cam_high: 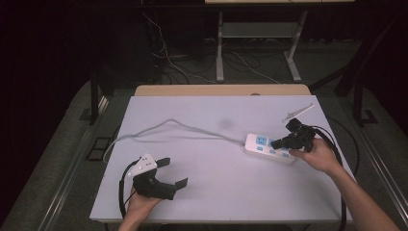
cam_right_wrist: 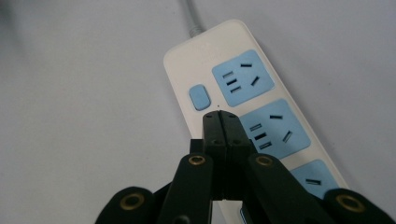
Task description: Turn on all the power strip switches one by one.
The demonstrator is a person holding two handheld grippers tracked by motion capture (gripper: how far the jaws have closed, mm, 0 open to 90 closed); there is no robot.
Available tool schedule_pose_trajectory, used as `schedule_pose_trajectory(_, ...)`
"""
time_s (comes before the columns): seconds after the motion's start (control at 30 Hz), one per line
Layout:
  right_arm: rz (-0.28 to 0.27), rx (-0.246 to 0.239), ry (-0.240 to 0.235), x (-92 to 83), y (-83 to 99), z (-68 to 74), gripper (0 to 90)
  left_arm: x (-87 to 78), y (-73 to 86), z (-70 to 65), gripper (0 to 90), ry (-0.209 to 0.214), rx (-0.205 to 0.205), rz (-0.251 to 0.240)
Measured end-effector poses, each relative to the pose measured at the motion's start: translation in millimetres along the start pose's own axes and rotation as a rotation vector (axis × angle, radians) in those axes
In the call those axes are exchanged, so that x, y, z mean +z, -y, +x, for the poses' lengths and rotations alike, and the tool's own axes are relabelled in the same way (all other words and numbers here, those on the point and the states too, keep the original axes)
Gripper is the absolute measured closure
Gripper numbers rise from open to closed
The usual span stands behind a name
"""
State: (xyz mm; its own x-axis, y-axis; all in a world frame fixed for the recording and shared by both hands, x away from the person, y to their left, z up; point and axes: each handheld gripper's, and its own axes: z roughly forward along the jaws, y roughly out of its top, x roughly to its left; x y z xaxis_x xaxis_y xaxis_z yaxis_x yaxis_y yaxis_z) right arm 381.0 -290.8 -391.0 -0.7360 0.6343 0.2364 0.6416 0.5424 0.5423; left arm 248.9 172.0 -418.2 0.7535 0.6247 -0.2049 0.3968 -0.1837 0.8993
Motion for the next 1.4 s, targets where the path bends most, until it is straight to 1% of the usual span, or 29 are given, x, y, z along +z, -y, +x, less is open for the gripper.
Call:
schedule_pose_trajectory(0.13, -0.010, -0.014, 0.004, -7.6, -8.7, 4.1, 90.0, -0.6, 0.1, 0.4, 0.0, -0.001, 0.000, 0.000)
schedule_pose_trajectory(0.27, -0.014, -0.023, 0.007, -11.4, -13.2, 6.1, 90.0, -0.5, 0.1, 0.3, 0.0, 0.000, -0.001, -0.001)
schedule_pose_trajectory(0.4, -0.022, -0.032, 0.005, -14.5, -19.4, 9.6, 90.0, -0.4, 0.1, -0.2, 0.0, 0.000, -0.001, -0.002)
schedule_pose_trajectory(0.57, -0.026, -0.039, -0.005, -14.2, -23.6, 12.7, 90.0, -0.9, 0.0, 0.2, 0.0, -0.002, 0.000, -0.002)
schedule_pose_trajectory(0.87, -0.026, -0.049, -0.012, -6.3, -30.5, 16.3, 90.0, -1.2, 0.0, 0.3, 0.0, 0.001, 0.000, -0.002)
schedule_pose_trajectory(0.93, -0.010, -0.049, -0.015, -2.7, -31.0, 18.0, 90.0, -1.3, 0.0, -0.2, 0.0, 0.005, 0.002, -0.003)
schedule_pose_trajectory(1.4, 0.013, -0.054, -0.017, 14.6, -33.5, 17.4, 90.0, -2.2, -0.2, 0.1, 0.0, 0.002, 0.004, -0.004)
